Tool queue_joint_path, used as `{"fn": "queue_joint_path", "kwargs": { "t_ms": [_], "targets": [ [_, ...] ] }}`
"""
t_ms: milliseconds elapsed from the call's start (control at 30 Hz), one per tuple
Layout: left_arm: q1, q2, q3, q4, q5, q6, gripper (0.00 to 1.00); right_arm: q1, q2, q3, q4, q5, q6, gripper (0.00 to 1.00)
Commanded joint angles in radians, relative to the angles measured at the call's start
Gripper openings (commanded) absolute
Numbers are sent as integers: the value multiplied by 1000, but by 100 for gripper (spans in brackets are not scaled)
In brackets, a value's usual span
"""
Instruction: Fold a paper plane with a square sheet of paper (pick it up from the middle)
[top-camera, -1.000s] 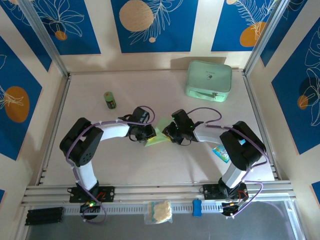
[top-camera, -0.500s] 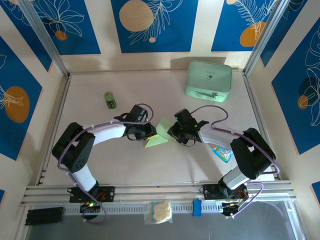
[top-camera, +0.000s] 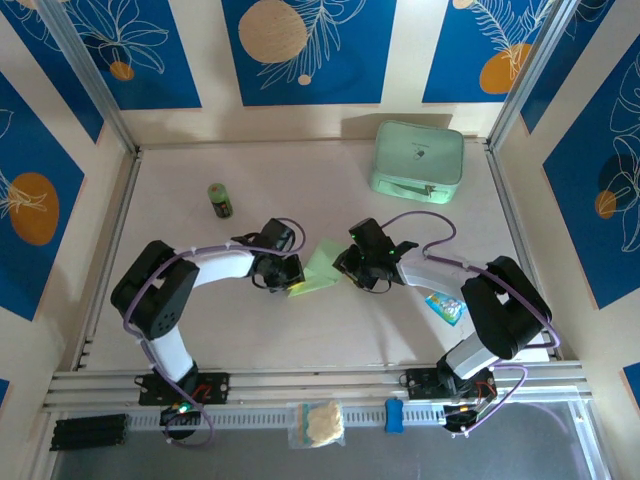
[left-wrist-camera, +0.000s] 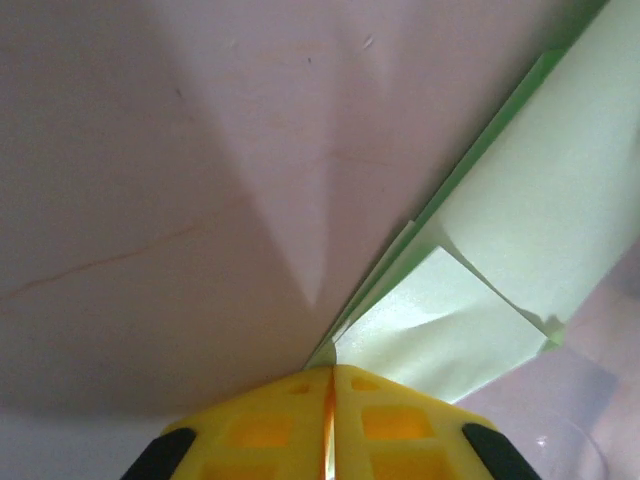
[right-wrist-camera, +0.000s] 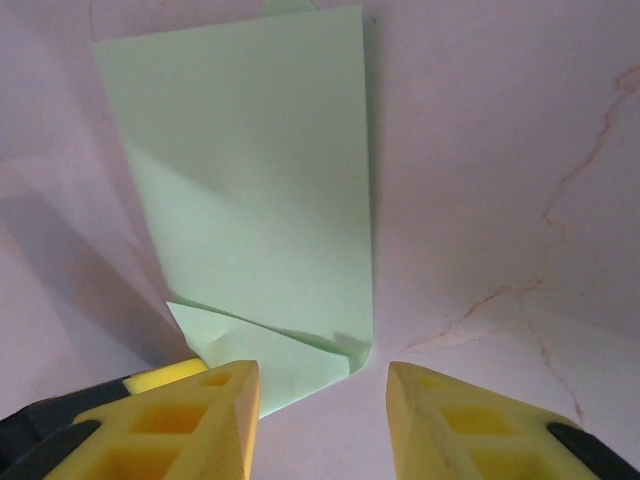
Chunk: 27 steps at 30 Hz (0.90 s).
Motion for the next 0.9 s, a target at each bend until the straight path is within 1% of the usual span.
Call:
{"fn": "queue_joint_path", "kwargs": {
  "t_ms": [0, 200, 467, 867],
  "targets": [
    [3, 20, -29, -7, -37, -25, 10, -5, 13, -14, 12, -39, 18, 39],
    [6, 10, -45, -2, -42, -46, 9, -3, 55, -2, 29, -75, 31, 39],
    [11, 1, -69, 42, 0, -85, 9, 2, 107, 27, 41, -106, 21, 39],
    [23, -12, -100, 79, 32, -113, 9, 2, 147, 51, 51, -106, -1, 34]
  ]
}}
